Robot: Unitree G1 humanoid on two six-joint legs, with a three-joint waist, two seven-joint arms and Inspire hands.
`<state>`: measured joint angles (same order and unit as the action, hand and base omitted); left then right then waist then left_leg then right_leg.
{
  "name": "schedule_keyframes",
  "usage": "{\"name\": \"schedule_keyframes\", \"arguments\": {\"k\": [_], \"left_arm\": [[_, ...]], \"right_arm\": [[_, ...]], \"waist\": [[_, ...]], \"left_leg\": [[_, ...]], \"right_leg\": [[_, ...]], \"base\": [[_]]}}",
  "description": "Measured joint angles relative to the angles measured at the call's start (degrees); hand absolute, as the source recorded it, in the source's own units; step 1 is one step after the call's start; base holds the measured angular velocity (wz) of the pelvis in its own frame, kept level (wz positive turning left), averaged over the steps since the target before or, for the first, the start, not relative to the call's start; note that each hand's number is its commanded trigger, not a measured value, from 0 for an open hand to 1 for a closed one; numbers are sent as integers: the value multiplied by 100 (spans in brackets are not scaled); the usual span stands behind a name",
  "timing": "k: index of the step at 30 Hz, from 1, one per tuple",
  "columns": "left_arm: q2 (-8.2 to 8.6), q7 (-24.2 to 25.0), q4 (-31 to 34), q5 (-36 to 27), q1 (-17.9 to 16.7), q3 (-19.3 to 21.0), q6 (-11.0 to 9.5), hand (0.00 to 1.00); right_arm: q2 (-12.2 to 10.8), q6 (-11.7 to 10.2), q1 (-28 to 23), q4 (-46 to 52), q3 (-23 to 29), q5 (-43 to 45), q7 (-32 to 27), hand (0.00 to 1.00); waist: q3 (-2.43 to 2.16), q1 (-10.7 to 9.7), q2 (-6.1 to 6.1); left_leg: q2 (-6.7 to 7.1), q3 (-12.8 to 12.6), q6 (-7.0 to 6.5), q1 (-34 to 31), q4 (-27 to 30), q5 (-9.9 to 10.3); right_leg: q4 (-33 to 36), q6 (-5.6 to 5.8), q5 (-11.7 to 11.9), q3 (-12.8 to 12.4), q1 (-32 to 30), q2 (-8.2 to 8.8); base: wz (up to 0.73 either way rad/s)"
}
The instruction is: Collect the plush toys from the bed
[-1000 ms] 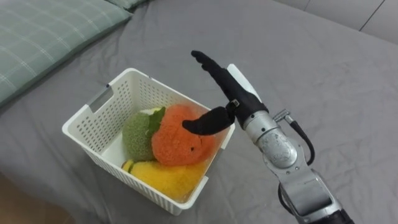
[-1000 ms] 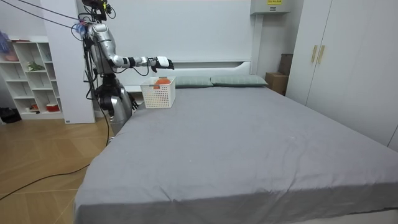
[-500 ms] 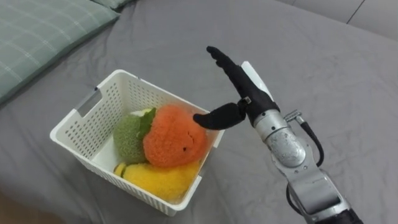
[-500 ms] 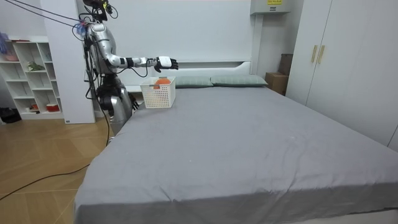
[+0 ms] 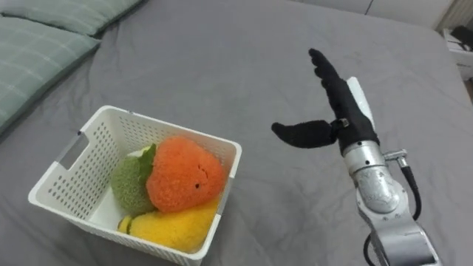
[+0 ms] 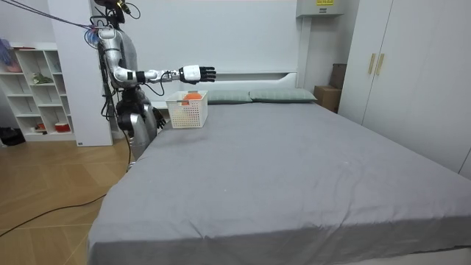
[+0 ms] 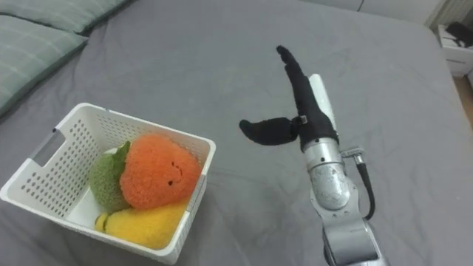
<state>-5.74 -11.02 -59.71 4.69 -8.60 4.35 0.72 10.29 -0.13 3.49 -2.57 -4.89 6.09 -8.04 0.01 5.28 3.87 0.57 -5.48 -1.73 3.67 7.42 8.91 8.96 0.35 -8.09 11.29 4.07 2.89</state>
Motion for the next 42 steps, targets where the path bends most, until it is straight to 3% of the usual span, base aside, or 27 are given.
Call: {"name": "schedule_keyframes", "arguments": {"k": [4, 11, 17, 28, 34, 36, 40, 42], "left_arm": [[16, -89, 0, 0, -54, 2, 3, 0], [18, -206, 1, -61, -202, -1, -3, 0], [-22, -266, 19, -68, -334, 2, -3, 0], [-31, -361, -8, -67, -429, -5, -2, 0], [-21, -388, 7, -61, -509, 2, 2, 0], [-14, -419, -4, -80, -520, 0, 2, 0], [28, -454, -64, -70, -524, 94, -56, 0], [59, -453, -167, -65, -565, 252, -81, 0]], "right_arm": [[58, -5, -93, 1, 282, -157, -139, 0], [48, -238, -466, -168, 820, -821, -556, 0], [56, -241, -534, -254, 905, -1501, -957, 0], [41, -381, -827, -1083, 1197, -2329, -1543, 0], [-23, -583, -948, -2218, 1350, -3808, -1787, 0], [-71, -691, -985, -3122, 1352, -4377, -1794, 0], [-186, -684, -1116, -4442, 1689, -4903, -1833, 0], [-213, -712, -1182, -5140, 1905, -5039, -1841, 0]], "waist": [[13, -107, -20], [28, -336, -39], [36, -423, -6], [45, -574, -46], [29, -664, -80], [32, -701, -114], [27, -705, -192], [-19, -817, -246]], "left_leg": [[-22, -87, -14, 1, 20, 15], [-31, -238, -16, 16, 18, 30], [-69, -377, 9, 70, 17, 75], [-86, -376, 33, 65, 8, 106], [-84, -377, 32, 57, 10, 110], [-82, -362, 30, 81, 11, 112], [-74, -353, 23, 94, 16, 120], [-69, -313, 28, 119, 28, 125]], "right_leg": [[67, 3, -2, -49, -65, 4], [81, 3, 0, -181, -99, -14], [48, 2, 0, -388, -108, -75], [-30, -4, 19, -418, -114, -112], [-39, -3, 17, -448, -91, -111], [-38, -2, 17, -394, -54, -107], [-38, 6, -19, -398, -38, -95], [-41, 5, -44, -409, -14, -96]], "base": [[-10], [-9], [-14], [-1], [0], [5], [3], [0]]}}
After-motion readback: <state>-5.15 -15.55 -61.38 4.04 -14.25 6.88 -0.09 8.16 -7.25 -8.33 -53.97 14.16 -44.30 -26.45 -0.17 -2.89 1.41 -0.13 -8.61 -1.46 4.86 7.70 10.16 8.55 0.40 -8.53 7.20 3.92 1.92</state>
